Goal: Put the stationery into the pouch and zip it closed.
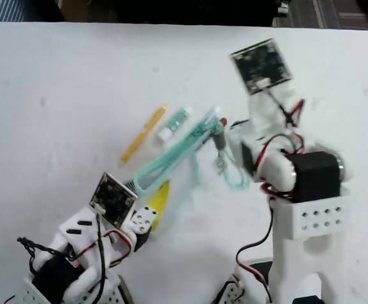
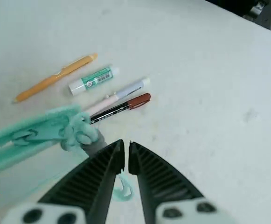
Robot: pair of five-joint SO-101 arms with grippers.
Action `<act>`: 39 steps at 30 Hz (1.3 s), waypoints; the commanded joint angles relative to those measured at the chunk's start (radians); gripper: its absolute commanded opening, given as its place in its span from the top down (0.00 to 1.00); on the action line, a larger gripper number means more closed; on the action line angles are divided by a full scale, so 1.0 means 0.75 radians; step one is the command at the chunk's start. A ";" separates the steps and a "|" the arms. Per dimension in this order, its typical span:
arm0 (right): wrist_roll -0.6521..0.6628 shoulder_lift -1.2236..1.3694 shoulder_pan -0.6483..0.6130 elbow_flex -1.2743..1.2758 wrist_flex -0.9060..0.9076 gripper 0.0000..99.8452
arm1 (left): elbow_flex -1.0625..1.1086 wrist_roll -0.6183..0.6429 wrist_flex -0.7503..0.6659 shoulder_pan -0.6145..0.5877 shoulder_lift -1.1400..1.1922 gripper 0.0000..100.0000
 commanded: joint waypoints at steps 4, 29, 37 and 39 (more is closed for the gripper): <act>0.002 -0.003 0.040 -0.068 -0.107 0.98 | -0.254 0.004 -0.002 -0.244 -0.003 0.98; -0.667 1.046 -0.492 -0.131 -0.909 0.86 | -0.045 0.164 -0.065 -1.361 -0.003 0.98; -0.847 1.406 -0.490 -0.440 -0.909 0.87 | -0.043 0.166 -0.033 -1.357 -0.003 0.98; -0.851 1.507 -0.490 -0.536 -0.891 0.87 | -0.043 0.166 -0.033 -1.357 -0.003 0.98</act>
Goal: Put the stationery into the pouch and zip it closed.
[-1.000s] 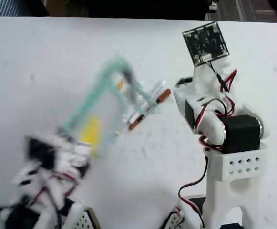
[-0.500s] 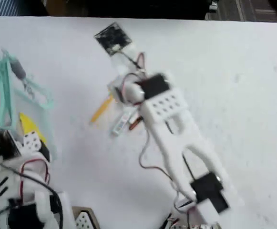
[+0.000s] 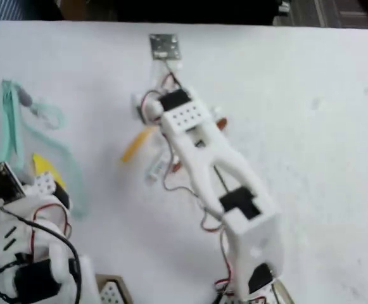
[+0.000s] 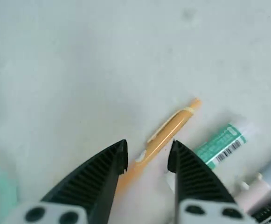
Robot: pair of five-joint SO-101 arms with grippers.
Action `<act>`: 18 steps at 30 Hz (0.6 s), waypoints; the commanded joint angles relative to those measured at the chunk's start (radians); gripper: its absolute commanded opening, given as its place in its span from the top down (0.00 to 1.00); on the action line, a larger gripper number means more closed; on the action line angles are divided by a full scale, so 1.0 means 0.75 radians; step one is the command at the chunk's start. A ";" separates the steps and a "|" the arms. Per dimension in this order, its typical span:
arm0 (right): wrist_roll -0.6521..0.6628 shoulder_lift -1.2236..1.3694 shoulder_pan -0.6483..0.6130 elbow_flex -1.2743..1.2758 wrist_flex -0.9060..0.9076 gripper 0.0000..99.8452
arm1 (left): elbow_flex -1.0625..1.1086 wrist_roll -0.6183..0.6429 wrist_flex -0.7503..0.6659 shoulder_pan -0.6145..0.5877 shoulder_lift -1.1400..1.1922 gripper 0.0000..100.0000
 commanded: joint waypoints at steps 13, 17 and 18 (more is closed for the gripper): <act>-0.215 0.631 0.036 -0.937 0.435 0.87 | -0.010 0.012 0.029 -0.001 -0.003 0.98; -0.215 0.783 0.038 -1.078 0.435 0.87 | -0.010 0.012 0.029 -0.001 -0.003 0.98; -0.215 0.811 0.044 -1.101 0.435 0.87 | -0.010 0.012 0.029 -0.001 -0.003 0.98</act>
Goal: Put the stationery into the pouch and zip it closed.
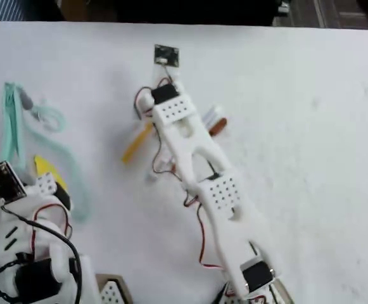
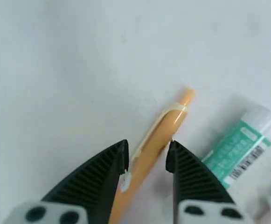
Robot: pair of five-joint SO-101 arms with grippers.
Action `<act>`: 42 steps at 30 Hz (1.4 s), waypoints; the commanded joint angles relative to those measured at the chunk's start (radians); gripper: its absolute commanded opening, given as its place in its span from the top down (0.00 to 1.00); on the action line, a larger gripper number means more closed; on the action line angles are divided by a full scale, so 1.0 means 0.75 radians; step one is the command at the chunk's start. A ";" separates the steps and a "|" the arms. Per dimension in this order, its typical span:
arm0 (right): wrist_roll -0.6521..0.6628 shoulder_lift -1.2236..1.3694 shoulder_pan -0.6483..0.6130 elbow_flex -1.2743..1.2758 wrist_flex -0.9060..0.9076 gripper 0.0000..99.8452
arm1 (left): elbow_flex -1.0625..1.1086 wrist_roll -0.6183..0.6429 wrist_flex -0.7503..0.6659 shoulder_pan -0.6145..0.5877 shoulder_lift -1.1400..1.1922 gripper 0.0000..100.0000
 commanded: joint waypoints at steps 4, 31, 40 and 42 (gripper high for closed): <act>-0.012 0.111 0.019 -0.184 0.017 0.87 | -0.010 0.012 0.000 -0.001 -0.003 0.98; 0.407 -0.437 0.064 -0.205 0.289 0.98 | -0.053 0.014 -0.012 -0.001 -0.003 0.98; 0.612 -0.958 0.134 -0.200 0.598 0.98 | -0.346 0.004 -0.010 0.443 -0.003 0.98; 0.612 -1.087 0.177 -0.180 0.605 0.98 | -0.397 -0.010 -0.010 0.588 -0.003 0.98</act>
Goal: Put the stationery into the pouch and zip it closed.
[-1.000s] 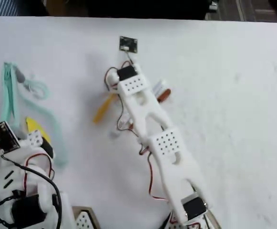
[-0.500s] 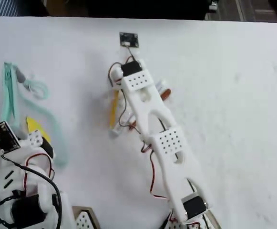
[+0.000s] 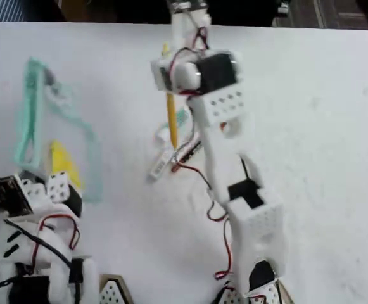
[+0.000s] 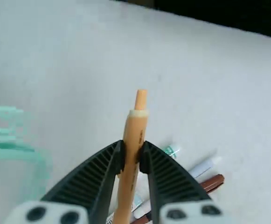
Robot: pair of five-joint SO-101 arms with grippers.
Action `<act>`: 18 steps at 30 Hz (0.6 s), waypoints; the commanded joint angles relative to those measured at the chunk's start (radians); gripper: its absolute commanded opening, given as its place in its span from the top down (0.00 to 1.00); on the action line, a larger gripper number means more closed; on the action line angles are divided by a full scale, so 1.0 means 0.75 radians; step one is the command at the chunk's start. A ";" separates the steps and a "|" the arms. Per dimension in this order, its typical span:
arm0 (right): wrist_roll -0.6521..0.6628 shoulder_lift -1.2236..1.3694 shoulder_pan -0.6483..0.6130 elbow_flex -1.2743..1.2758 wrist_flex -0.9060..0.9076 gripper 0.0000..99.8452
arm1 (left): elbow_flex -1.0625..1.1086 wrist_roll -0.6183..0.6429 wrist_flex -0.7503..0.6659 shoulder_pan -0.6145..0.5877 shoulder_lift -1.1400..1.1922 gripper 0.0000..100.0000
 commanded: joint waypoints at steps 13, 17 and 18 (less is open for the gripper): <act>0.057 -1.243 0.390 0.673 0.040 0.98 | -0.182 -0.507 0.037 0.922 -0.003 0.98; 0.260 -1.539 0.390 0.886 -0.009 0.98 | -0.141 -0.501 0.096 0.977 -0.003 0.98; 0.293 -1.599 0.396 0.927 -0.032 0.98 | -0.127 -0.497 0.123 0.999 -0.003 0.98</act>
